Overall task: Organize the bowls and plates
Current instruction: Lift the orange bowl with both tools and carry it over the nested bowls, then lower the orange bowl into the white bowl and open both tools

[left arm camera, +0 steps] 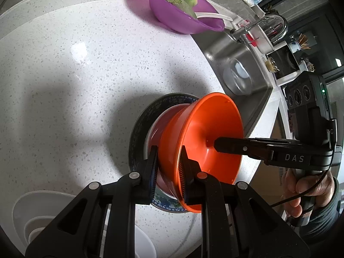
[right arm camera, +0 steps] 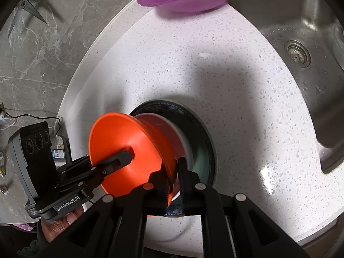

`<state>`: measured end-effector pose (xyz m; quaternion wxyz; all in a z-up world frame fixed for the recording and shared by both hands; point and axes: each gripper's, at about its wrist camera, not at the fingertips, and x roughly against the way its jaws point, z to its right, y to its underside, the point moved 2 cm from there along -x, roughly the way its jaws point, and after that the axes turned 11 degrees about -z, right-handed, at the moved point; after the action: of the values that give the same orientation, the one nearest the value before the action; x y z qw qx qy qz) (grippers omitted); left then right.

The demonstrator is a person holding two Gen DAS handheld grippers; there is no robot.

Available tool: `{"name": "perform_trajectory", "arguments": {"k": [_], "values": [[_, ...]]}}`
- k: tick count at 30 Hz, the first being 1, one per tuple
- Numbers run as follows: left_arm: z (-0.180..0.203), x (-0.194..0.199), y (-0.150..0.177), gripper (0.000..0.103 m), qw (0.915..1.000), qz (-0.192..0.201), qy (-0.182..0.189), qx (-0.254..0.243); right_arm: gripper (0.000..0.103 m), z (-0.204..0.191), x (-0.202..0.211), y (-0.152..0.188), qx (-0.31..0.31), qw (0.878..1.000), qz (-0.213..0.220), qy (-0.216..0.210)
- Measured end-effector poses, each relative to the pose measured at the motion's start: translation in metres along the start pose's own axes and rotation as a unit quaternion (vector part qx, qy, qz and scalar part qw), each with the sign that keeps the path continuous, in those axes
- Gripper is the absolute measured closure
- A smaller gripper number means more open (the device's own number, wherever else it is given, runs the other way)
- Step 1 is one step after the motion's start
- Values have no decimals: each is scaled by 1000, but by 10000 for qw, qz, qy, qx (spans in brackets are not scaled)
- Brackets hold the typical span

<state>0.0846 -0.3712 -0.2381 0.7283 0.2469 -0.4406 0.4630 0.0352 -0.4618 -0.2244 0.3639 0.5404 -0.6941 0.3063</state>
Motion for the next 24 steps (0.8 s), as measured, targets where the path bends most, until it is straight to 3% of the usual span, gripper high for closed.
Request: {"name": "perform_trajectory", "arguments": {"k": [12, 21, 23, 24], "values": [[-3, 2, 1, 84, 9998, 151, 97, -117, 95, -8, -4, -1, 138, 9991, -6, 401], [4, 11, 4, 55, 9983, 313, 219, -440, 95, -11, -4, 0, 143, 9983, 4, 574], [5, 14, 4, 39, 9980, 363, 104, -507, 95, -13, -4, 0, 161, 9979, 23, 629], [4, 16, 4, 38, 9979, 396, 96, -513, 95, -13, -3, 0, 168, 9976, 27, 665]]}}
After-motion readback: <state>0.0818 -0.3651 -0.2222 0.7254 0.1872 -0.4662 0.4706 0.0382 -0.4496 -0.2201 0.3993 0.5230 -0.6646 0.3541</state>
